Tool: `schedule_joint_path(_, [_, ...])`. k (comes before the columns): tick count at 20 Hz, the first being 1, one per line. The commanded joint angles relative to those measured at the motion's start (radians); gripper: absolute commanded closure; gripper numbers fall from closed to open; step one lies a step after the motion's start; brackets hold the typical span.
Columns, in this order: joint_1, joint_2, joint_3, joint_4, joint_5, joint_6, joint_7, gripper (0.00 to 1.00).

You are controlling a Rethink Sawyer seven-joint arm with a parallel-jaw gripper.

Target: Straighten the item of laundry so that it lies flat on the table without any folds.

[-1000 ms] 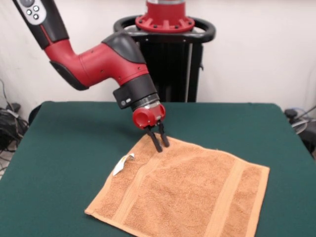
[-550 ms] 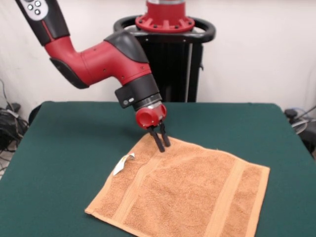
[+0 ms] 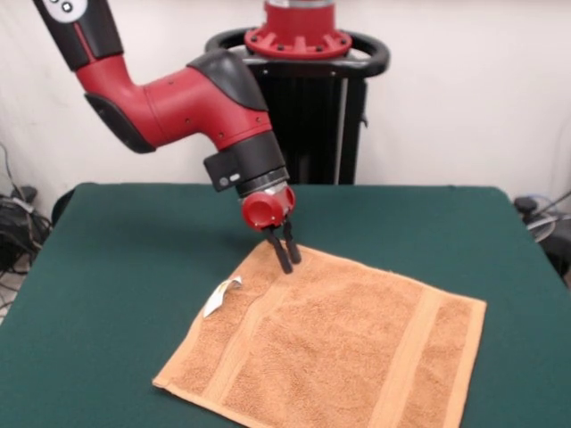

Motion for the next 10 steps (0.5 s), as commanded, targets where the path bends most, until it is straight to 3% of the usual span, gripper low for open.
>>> schedule_joint_path(1, [-0.022, 0.02, -0.047, -0.09, -0.032, 0.211, 0.099, 0.0])
schedule_joint_path(10, [-0.048, 0.012, -0.053, -0.097, -0.047, 0.288, 0.023, 0.0])
